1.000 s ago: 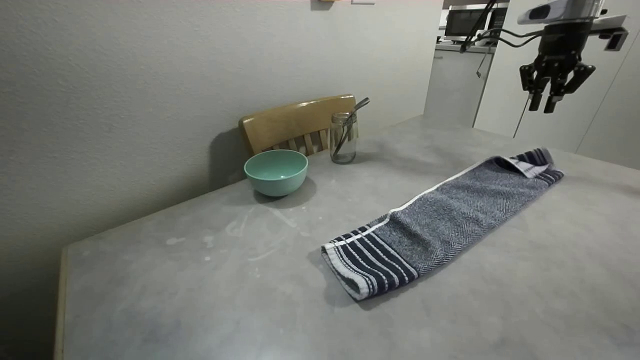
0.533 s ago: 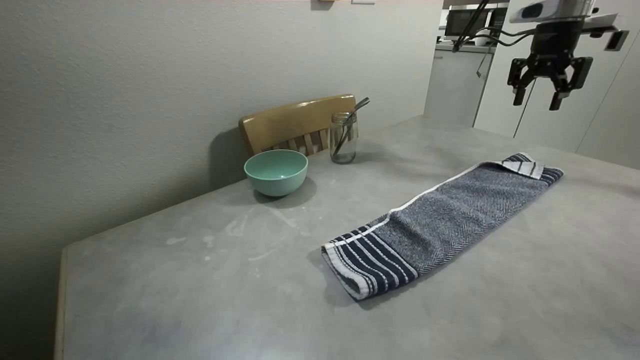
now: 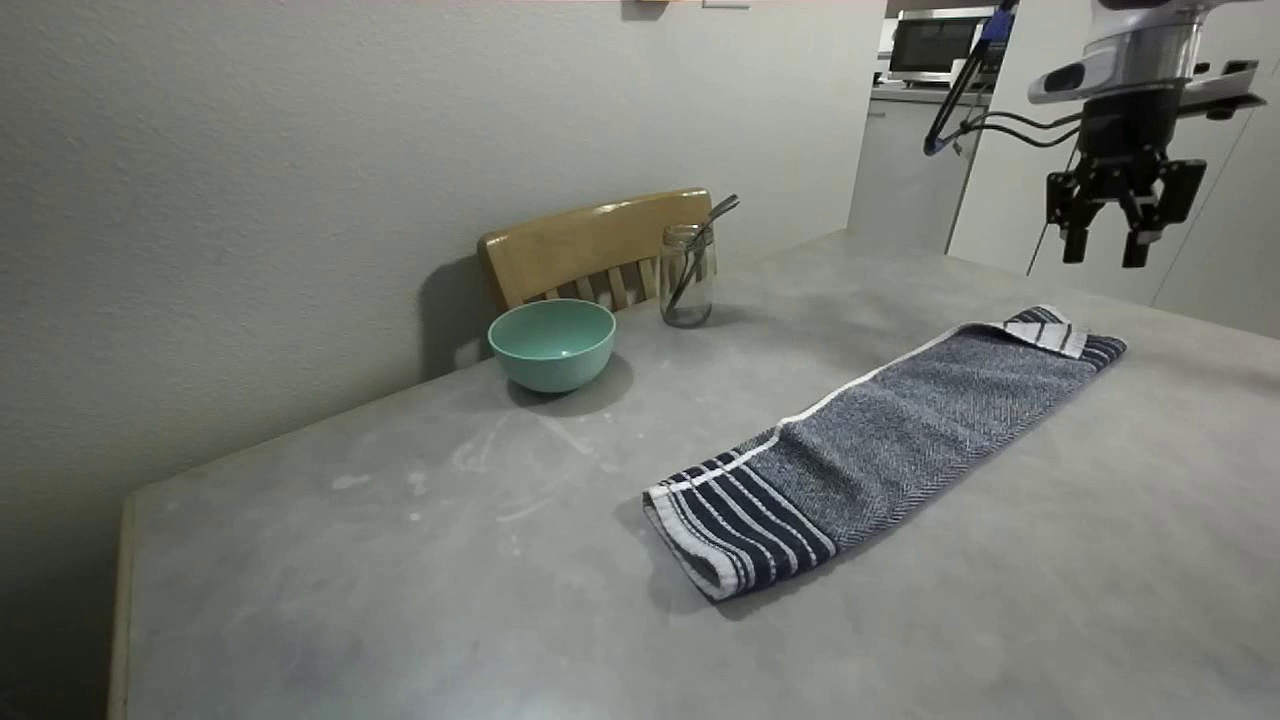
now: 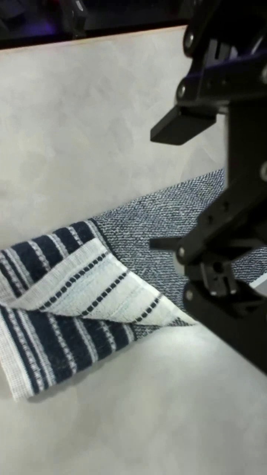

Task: Unfold the towel once

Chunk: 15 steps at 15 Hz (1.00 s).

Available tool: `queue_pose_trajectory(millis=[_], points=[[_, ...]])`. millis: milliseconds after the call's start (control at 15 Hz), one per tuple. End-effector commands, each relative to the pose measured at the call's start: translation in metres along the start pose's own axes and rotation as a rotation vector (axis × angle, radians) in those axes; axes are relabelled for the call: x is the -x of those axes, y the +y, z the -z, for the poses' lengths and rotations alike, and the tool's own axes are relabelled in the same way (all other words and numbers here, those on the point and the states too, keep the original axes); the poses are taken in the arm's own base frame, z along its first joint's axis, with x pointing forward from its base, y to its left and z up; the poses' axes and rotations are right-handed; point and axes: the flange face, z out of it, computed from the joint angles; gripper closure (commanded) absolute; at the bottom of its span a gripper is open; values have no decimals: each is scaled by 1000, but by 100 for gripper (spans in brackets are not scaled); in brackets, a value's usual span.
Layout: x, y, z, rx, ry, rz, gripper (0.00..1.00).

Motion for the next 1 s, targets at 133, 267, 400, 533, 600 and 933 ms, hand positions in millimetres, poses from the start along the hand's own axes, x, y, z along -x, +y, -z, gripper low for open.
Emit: queue_pose_trajectory(millis=[133,267,400,533,600,933], points=[[27,-1,-50,-122,52,-151,77],[33,0,-64,-134,35,-192,91],[39,3,-77,-128,2,-246,99],[48,8,-85,-84,-57,-320,100],[52,10,-86,-62,-74,-350,100],[62,20,-91,26,-138,-444,100]])
